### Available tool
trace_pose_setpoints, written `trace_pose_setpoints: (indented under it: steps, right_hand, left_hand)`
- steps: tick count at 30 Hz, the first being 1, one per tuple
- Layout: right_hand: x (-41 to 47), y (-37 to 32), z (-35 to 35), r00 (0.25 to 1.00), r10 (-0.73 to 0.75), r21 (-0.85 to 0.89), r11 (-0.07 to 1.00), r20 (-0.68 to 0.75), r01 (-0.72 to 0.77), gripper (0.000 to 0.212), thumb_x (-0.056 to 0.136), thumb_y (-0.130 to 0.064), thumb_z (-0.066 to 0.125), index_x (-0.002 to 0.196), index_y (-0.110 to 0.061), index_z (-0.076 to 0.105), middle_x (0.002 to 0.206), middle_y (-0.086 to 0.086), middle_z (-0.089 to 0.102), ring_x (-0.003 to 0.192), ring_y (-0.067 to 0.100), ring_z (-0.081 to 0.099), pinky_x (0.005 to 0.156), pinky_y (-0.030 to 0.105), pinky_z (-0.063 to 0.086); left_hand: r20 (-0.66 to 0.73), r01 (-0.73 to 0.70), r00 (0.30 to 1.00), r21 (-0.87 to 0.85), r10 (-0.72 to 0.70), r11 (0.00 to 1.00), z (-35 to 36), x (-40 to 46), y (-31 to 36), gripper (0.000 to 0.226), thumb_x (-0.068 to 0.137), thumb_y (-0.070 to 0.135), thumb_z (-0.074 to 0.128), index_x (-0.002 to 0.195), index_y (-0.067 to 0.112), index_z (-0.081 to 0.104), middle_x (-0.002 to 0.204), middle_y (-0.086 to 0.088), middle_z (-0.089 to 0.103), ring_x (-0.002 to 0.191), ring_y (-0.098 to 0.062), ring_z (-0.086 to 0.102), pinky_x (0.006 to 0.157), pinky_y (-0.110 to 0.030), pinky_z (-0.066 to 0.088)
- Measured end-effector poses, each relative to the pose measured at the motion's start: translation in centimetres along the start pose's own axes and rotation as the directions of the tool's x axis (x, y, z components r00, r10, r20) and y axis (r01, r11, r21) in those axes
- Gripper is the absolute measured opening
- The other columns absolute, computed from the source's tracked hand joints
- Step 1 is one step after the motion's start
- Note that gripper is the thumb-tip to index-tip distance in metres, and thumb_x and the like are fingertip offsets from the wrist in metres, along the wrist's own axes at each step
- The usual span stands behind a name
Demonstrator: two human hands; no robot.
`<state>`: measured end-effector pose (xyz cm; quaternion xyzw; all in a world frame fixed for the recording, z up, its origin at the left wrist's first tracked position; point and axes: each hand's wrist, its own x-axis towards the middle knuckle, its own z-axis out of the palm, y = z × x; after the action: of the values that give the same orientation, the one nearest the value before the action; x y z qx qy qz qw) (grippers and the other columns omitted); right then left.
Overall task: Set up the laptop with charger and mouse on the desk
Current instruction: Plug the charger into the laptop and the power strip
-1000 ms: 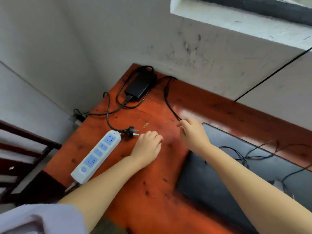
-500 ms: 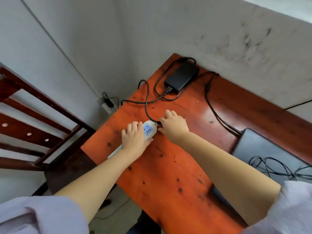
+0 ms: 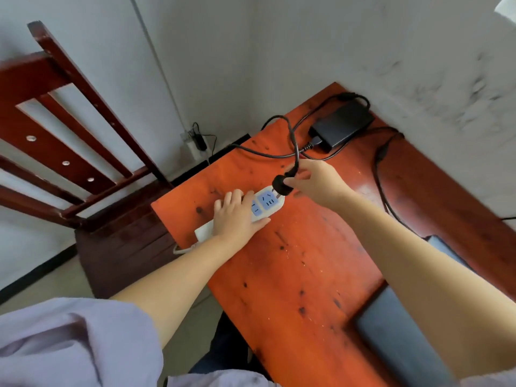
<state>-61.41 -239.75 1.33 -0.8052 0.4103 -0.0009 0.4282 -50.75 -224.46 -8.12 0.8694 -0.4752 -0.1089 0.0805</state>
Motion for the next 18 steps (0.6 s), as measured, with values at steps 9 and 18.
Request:
trace_pose_setpoints:
  steps: [9, 18]
  right_hand:
    - [-0.1, 0.5, 2.0, 0.991, -0.129, -0.087, 0.987, 0.034, 0.131, 0.016, 0.085, -0.016, 0.062, 0.101, -0.020, 0.065, 0.097, -0.007, 0.060, 0.090, 0.008, 0.056, 0.067, 0.009, 0.040]
    - [0.3, 0.1, 1.8, 0.957, -0.277, -0.232, 0.928, 0.087, 0.290, 0.021, 0.086, -0.013, 0.062, 0.106, -0.014, 0.065, 0.103, -0.001, 0.061, 0.091, 0.012, 0.056, 0.080, 0.023, 0.043]
  left_hand:
    - [-0.004, 0.029, 1.000, -0.029, -0.029, 0.999, -0.1, 0.0, 0.2, 0.073, 0.079, 0.063, 0.053, 0.137, 0.022, 0.036, 0.121, -0.006, 0.049, 0.115, -0.026, 0.042, 0.093, -0.038, 0.032]
    - [-0.020, 0.010, 1.000, 0.003, -0.010, 1.000, -0.2, -0.1, 0.1, 0.073, 0.079, 0.062, 0.052, 0.137, 0.020, 0.036, 0.121, -0.007, 0.049, 0.116, -0.026, 0.042, 0.093, -0.038, 0.032]
